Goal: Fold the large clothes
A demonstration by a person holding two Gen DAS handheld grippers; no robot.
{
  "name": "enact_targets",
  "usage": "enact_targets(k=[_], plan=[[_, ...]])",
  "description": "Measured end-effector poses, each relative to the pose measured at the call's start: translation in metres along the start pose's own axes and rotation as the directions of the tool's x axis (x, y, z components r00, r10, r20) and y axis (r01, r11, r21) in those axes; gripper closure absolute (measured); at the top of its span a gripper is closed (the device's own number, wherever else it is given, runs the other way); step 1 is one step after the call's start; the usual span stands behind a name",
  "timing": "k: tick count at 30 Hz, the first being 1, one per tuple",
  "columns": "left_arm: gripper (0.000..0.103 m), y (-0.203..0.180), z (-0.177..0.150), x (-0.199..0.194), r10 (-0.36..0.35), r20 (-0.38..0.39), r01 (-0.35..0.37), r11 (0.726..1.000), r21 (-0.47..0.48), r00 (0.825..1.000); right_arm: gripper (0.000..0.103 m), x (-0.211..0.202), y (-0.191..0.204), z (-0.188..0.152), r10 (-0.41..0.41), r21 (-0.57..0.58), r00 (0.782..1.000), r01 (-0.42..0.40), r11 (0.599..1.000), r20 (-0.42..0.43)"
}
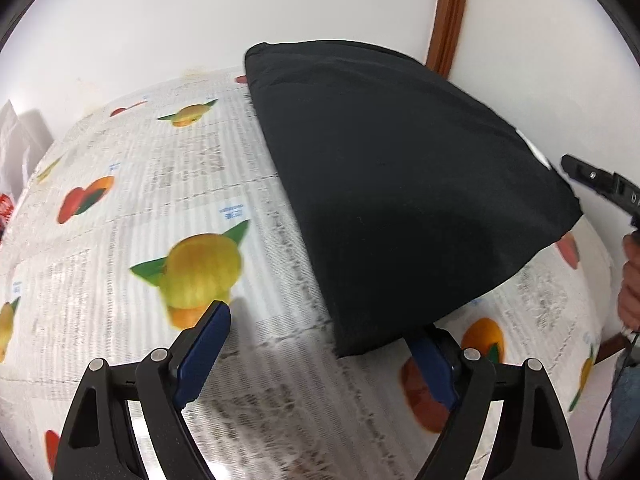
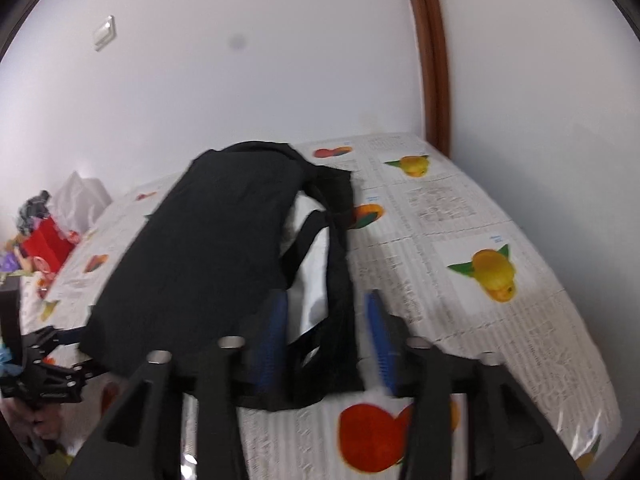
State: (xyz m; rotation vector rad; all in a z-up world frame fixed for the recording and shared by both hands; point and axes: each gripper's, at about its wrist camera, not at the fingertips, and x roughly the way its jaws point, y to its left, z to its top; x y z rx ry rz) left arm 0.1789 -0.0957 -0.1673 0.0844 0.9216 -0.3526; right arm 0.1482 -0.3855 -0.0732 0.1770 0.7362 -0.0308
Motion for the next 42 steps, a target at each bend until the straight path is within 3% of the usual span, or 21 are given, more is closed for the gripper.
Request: enact_targets(k=[2,5,7,8,9,11,14,17,19,25,30,35,38,42], plan=[[0.018,-0.009,0.003,0.003,-0.005,0.0,0.005,1.0,0.014,1.0,0.043,0.007,0.002,-0.001,0.027,0.006,1.0,-0.026,1.0,-0.012],[0.017,-0.019,0.006,0.012,0.045,-0.01,-0.044,0.998,0.035,0.999,0.049,0.034,0.005,0.0,-0.02,0.031,0.999,0.022,0.999,-0.043],[0.017,-0.02,0.006,0.013,0.061,-0.016,-0.061,0.998,0.034,0.998,0.074,0.048,0.004,0.004,-0.014,0.063,0.998,0.018,0.998,-0.057],[0.017,-0.02,0.007,0.014,0.061,-0.017,-0.06,0.998,0.032,0.998,0.08,0.054,0.005,0.009,-0.007,0.074,0.998,0.012,0.997,-0.061],[0.017,-0.02,0.007,0.013,0.06,-0.018,-0.06,0.998,0.032,0.998,0.093,0.057,0.006,0.013,-0.008,0.071,0.998,0.012,0.997,-0.056],[0.017,-0.021,0.006,0.014,0.062,-0.015,-0.061,0.998,0.029,0.998,0.096,0.054,0.007,0.022,0.04,0.051,0.999,-0.039,0.998,-0.025],[0.017,-0.019,0.006,0.013,0.063,-0.01,-0.063,0.998,0.026,0.998,0.097,0.04,-0.007,0.027,0.052,0.096,0.997,-0.058,0.994,0.065],[0.017,-0.02,0.004,0.013,0.063,-0.009,-0.062,0.998,0.024,0.998,0.094,0.061,-0.019,0.023,0.018,0.143,1.0,-0.014,0.99,-0.024],[0.017,-0.018,0.005,0.015,0.057,-0.007,-0.057,0.998,0.029,0.998,0.08,0.067,-0.021,0.018,-0.001,0.143,0.997,0.012,0.99,-0.076],[0.021,-0.007,0.0,0.006,0.007,-0.013,-0.007,1.0,0.005,1.0,0.075,0.016,-0.016,0.003,-0.077,0.058,0.997,0.078,0.995,-0.027],[0.027,0.005,-0.009,-0.008,-0.065,0.004,0.065,0.997,-0.042,0.998,0.074,-0.012,-0.018,-0.019,-0.119,-0.027,0.991,0.117,0.993,-0.06],[0.041,0.007,-0.015,-0.012,-0.071,0.025,0.073,0.996,-0.055,0.997,0.074,-0.001,-0.012,-0.045,-0.161,-0.1,0.979,0.149,0.984,-0.123],[0.058,0.004,-0.013,-0.009,-0.091,0.024,0.092,0.995,-0.037,0.996,0.074,0.011,-0.014,-0.045,-0.142,-0.052,0.982,0.137,0.989,-0.122],[0.07,-0.002,-0.01,-0.007,-0.09,0.022,0.091,0.996,-0.026,0.996,0.074,0.03,-0.017,-0.037,-0.095,0.002,0.985,0.097,0.995,-0.145]])
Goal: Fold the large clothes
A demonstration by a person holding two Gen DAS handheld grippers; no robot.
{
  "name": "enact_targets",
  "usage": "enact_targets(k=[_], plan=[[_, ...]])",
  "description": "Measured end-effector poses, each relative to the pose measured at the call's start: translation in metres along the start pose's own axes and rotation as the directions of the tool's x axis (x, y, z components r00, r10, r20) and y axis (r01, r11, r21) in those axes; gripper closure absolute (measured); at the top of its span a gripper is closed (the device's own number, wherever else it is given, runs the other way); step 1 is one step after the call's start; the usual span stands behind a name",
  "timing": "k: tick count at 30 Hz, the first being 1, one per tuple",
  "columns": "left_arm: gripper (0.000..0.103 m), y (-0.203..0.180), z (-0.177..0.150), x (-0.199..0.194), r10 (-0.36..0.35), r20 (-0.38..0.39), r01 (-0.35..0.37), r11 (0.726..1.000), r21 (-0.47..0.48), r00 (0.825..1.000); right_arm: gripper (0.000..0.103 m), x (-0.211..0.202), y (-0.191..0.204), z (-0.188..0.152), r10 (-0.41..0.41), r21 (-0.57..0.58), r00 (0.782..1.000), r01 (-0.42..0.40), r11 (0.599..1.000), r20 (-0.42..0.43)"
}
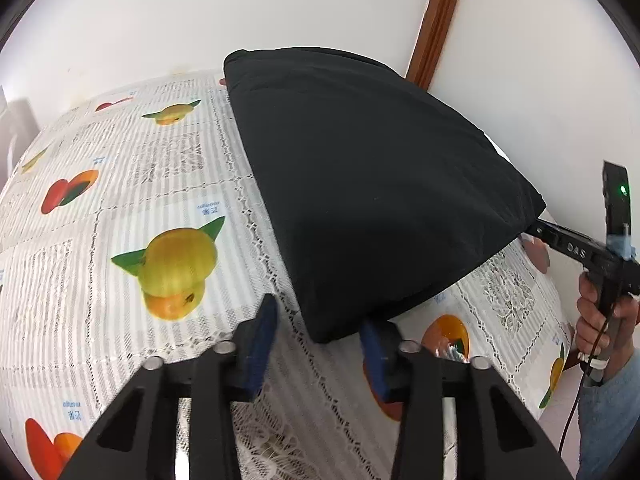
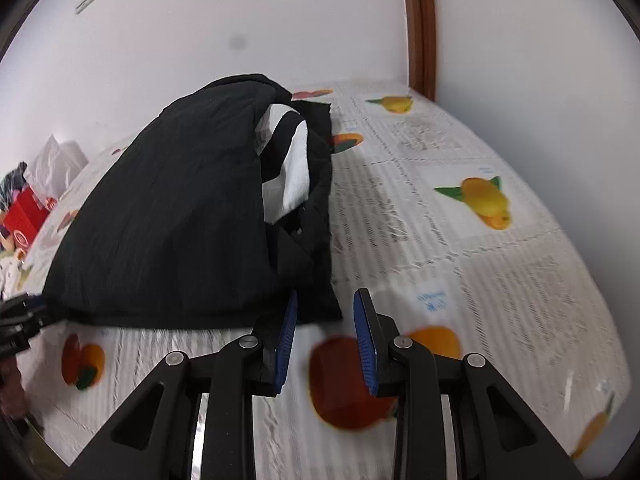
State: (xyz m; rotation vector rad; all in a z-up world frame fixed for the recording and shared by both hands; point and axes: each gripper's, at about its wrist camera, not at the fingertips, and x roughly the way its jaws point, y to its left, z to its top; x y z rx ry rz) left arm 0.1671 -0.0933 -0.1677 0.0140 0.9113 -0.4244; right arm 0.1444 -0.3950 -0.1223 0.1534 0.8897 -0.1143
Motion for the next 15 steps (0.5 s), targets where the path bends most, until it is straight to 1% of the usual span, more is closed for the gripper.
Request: enact_targets(k=[1,2,3,4,6,7,10,15], plan=[[0.074,0.0,0.0,0.001,-0.001,-0.001,0.001,1.0,-0.001,1.0,0.074,0.003,0.0,0.002,0.004,0.009,1.0,-0.004,1.0,-0.001],[0.081,0.0,0.001,0.001,-0.002,0.0,0.002,1.0,-0.004,1.0,0.074,0.005,0.0,0.004,0.013,0.015,1.0,-0.013,1.0,0.002],[0.083,0.001,0.002,0.002,-0.001,-0.005,0.001,1.0,-0.007,1.0,0.075,0.007,0.001,0.006,0.017,0.017,1.0,-0.017,1.0,-0.004],[0.086,0.002,0.002,0.003,-0.001,-0.006,0.001,1.0,-0.01,1.0,0.083,0.01,0.003,0.007,0.014,0.016,1.0,-0.014,1.0,-0.015],[0.088,0.006,0.003,0.003,-0.016,-0.005,0.016,1.0,-0.021,1.0,0.091,0.014,0.008,0.008,0.031,0.005,0.999,-0.031,1.0,-0.021],[0.089,0.007,0.003,0.003,-0.019,-0.003,0.019,0.999,-0.026,1.0,0.094,0.014,0.012,0.008,0.018,-0.012,1.0,-0.018,1.0,-0.011],[0.093,0.013,0.003,0.002,-0.001,0.004,0.001,1.0,-0.029,1.0,0.096,0.016,0.026,0.01,0.005,-0.052,1.0,-0.005,0.999,-0.007],[0.094,0.037,0.004,-0.001,0.006,0.014,-0.005,0.997,-0.071,1.0,0.096,0.025,0.046,0.018,0.015,-0.069,1.0,-0.016,0.997,-0.012]])
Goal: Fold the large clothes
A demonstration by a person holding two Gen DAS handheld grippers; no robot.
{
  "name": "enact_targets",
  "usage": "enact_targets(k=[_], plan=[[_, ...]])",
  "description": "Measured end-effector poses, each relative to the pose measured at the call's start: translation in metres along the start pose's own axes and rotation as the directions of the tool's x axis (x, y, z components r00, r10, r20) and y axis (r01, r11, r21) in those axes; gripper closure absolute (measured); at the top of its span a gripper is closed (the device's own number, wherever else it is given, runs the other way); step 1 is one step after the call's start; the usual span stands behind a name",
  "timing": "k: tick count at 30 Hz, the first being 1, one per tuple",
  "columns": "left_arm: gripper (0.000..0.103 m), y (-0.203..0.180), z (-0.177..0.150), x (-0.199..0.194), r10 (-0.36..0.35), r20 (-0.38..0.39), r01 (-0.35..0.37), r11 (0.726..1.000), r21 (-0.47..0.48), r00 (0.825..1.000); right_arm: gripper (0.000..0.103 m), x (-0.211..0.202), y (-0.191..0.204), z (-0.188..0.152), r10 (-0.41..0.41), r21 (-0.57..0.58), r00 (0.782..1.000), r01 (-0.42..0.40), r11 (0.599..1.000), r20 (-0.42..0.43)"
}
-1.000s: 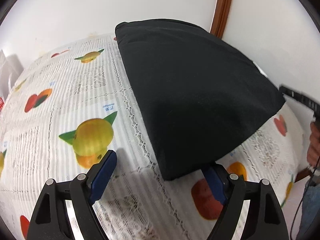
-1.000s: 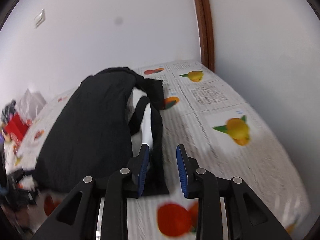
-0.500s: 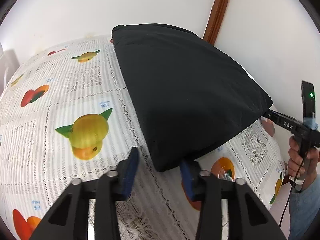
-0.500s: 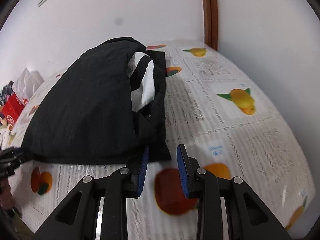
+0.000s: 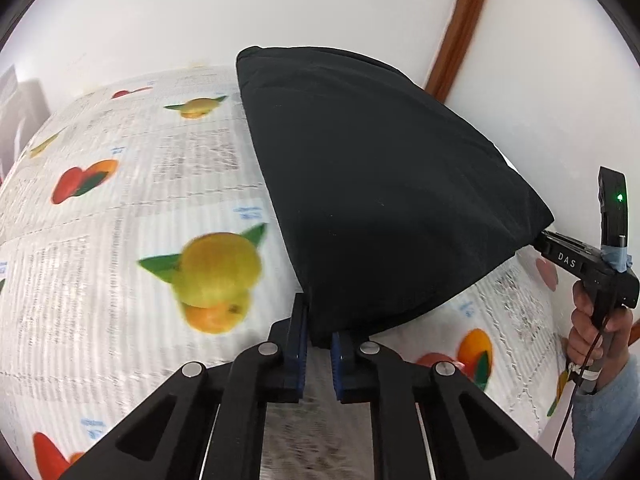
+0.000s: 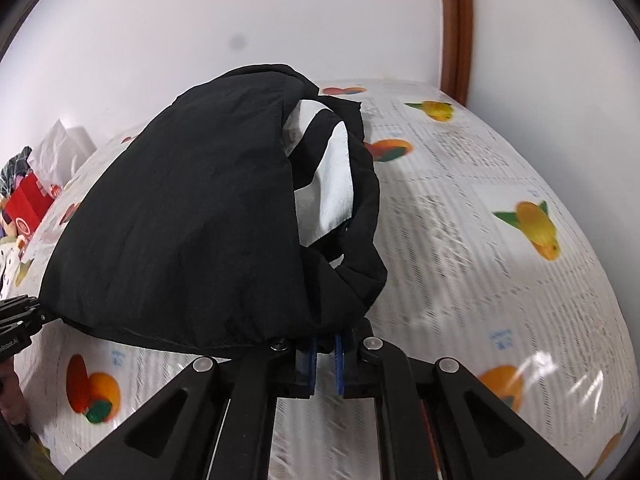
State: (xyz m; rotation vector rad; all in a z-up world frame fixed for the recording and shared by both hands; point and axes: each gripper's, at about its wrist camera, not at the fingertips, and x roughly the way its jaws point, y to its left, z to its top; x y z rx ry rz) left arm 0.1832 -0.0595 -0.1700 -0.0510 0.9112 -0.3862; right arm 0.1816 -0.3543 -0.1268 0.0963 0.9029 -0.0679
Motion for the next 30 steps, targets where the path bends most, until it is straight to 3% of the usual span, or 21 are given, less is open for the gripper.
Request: enact_targets(k=[12,18,21,24,28,30], plan=[[0.095,0.064,0.006,-0.019,0.107,-0.013,-0.108,0.988,-0.114,0.994,0.096,0.022,0.069,0.022,0.076,-0.036,0.997,-0.077,0.996,-0.012],[0.095,0.079,0.0,-0.03,0.107,-0.028,-0.11,0.98,-0.164,0.994,0.09,0.015,0.08,0.019,0.043,-0.05,0.999,-0.044,0.998,-0.021],[0.095,0.075,-0.004,-0.032,0.115,-0.033,-0.119,0.98,-0.161,0.993,0.089,-0.012,0.078,0.015,0.028,-0.106,0.999,-0.026,0.994,0.026],[0.094,0.071,-0.001,-0.032,0.108,-0.039,-0.113,0.979,-0.167,0.993,0.081,-0.046,0.076,0.014,0.015,-0.156,0.993,0.004,0.988,0.116],[0.066,0.063,0.0,-0.037,0.116,-0.028,-0.119,0.979,-0.163,0.993,0.071,-0.074,0.072,0.016,0.074,-0.141,0.979,-0.047,0.989,0.19],[0.066,0.057,0.0,-0.043,0.12,-0.016,-0.121,0.981,-0.152,0.993,0.07,-0.073,0.077,0.018,0.091,-0.141,0.976,-0.063,0.988,0.197]])
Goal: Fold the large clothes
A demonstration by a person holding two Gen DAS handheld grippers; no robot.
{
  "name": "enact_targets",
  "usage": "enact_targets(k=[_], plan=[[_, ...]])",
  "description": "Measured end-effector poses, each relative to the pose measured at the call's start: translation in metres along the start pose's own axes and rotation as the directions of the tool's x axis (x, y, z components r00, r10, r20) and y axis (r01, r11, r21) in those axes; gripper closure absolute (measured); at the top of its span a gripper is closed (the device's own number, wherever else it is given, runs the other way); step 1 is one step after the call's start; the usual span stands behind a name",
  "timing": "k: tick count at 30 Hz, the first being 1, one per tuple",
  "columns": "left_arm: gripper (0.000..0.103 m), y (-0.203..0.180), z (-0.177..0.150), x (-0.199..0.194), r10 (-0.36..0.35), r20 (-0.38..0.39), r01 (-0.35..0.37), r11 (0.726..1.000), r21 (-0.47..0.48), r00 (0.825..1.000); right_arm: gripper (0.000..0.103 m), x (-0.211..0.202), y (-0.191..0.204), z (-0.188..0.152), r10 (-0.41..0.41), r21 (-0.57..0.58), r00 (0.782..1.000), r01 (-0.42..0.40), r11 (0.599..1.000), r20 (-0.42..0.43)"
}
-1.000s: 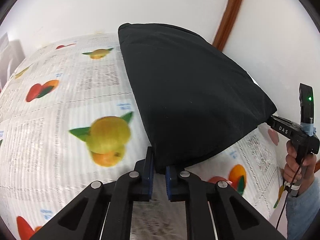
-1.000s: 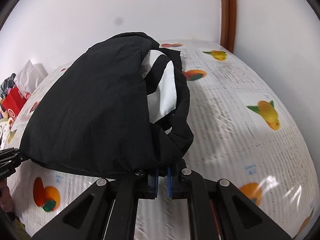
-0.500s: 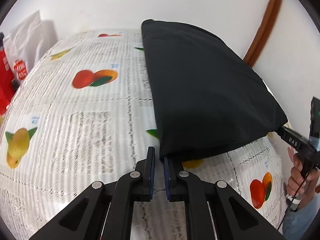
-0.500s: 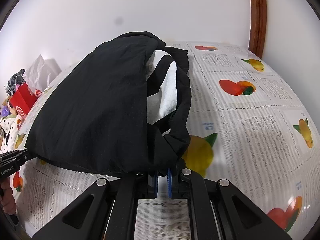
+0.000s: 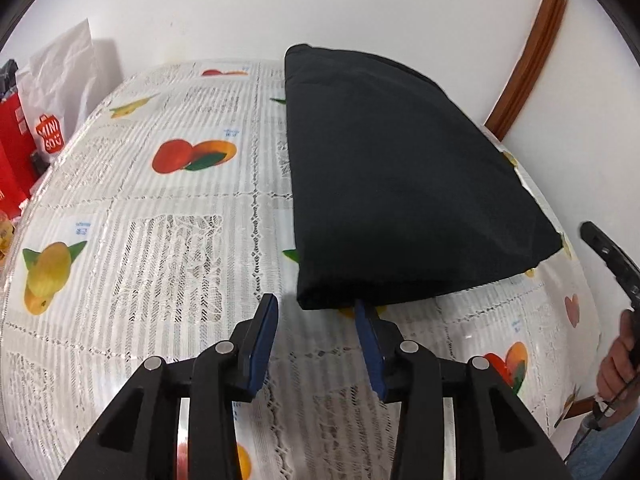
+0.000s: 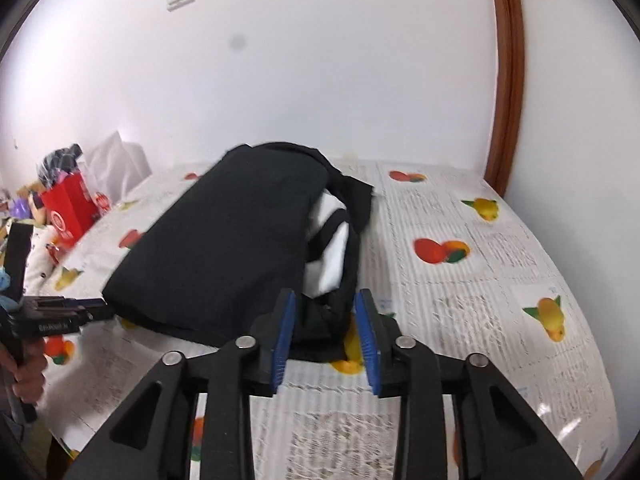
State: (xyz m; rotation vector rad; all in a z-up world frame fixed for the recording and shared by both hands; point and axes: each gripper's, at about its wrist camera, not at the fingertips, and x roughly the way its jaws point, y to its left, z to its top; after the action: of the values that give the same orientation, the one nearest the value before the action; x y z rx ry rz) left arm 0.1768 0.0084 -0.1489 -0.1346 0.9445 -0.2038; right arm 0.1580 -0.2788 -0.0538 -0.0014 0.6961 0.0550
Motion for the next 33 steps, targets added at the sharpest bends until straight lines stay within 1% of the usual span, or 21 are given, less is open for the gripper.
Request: enact_targets(k=[2,4,6,7,8,10,13,14,16,18,20,22,23,27,28,29,30,31,33], plan=[[0.065,-0.003,0.0,-0.005,-0.002,0.003,0.002,1.0,0.001,1.0,0.07,0.011,0.005,-0.001,-0.005,0.001,1.0,0.005,1.0,-0.019],[0.064,-0.005,0.0,-0.011,0.002,0.007,-0.002,1.0,0.002,1.0,0.07,0.027,0.008,-0.004,-0.034,0.014,0.997,0.035,0.999,-0.067],[0.06,-0.005,0.001,-0.019,0.016,0.018,-0.016,1.0,-0.005,1.0,0.07,0.044,0.007,-0.009,-0.099,0.016,0.988,0.101,0.995,-0.12],[0.055,-0.005,0.002,-0.023,0.022,0.028,-0.022,1.0,-0.008,0.999,0.07,0.048,0.006,-0.011,-0.12,0.02,0.982,0.124,0.992,-0.144],[0.052,-0.006,0.003,-0.026,0.026,0.036,-0.026,1.0,-0.008,0.999,0.07,0.048,0.004,-0.012,-0.12,0.036,0.98,0.127,0.991,-0.158],[0.049,-0.008,0.004,-0.037,0.039,0.058,-0.039,0.999,-0.003,0.998,0.07,0.042,0.0,-0.014,-0.106,0.067,0.982,0.118,0.991,-0.153],[0.043,-0.013,0.005,-0.05,0.054,0.087,-0.054,0.999,0.005,0.995,0.069,0.022,0.005,-0.011,-0.125,0.064,0.984,0.134,0.989,-0.13],[0.041,-0.015,0.005,-0.054,0.057,0.095,-0.058,0.998,0.006,0.994,0.067,0.015,0.006,-0.01,-0.123,0.067,0.984,0.133,0.989,-0.13],[0.039,-0.019,0.004,-0.062,0.064,0.108,-0.065,0.998,0.014,0.992,0.057,0.001,0.009,-0.008,-0.101,0.086,0.985,0.113,0.99,-0.141],[0.037,-0.025,0.001,-0.073,0.059,0.124,-0.062,0.998,0.022,0.991,0.056,-0.013,0.013,-0.006,-0.089,0.096,0.986,0.103,0.99,-0.143],[0.033,-0.03,-0.002,-0.083,0.054,0.137,-0.059,0.998,0.032,0.989,0.052,-0.029,0.017,-0.006,-0.109,0.094,0.985,0.122,0.988,-0.132],[0.03,-0.037,-0.006,-0.093,0.059,0.153,-0.066,0.997,0.045,0.987,0.044,-0.049,0.021,-0.007,-0.153,0.087,0.981,0.163,0.983,-0.117],[0.029,-0.041,-0.008,-0.1,0.06,0.163,-0.07,0.996,0.052,0.985,0.042,-0.057,0.022,-0.007,-0.167,0.086,0.98,0.177,0.98,-0.111],[0.025,-0.054,-0.019,-0.122,0.058,0.191,-0.072,0.995,0.069,0.98,0.039,-0.089,0.027,-0.009,-0.159,0.092,0.983,0.168,0.982,-0.094],[0.024,-0.057,-0.021,-0.126,0.059,0.197,-0.074,0.995,0.071,0.979,0.03,-0.096,0.029,-0.01,-0.16,0.09,0.983,0.168,0.982,-0.09],[0.023,-0.06,-0.024,-0.133,0.063,0.206,-0.079,0.994,0.074,0.977,0.024,-0.103,0.03,-0.011,-0.169,0.088,0.982,0.176,0.981,-0.083],[0.022,-0.063,-0.027,-0.137,0.065,0.214,-0.083,0.994,0.075,0.975,0.016,-0.111,0.032,-0.012,-0.183,0.087,0.981,0.189,0.978,-0.07],[0.02,-0.065,-0.029,-0.142,0.067,0.22,-0.086,0.993,0.076,0.973,0.014,-0.118,0.033,-0.013,-0.194,0.086,0.979,0.199,0.976,-0.059],[0.019,-0.07,-0.034,-0.15,0.07,0.227,-0.092,0.992,0.086,0.971,0.013,-0.131,0.036,-0.016,-0.208,0.083,0.977,0.211,0.974,-0.044]])
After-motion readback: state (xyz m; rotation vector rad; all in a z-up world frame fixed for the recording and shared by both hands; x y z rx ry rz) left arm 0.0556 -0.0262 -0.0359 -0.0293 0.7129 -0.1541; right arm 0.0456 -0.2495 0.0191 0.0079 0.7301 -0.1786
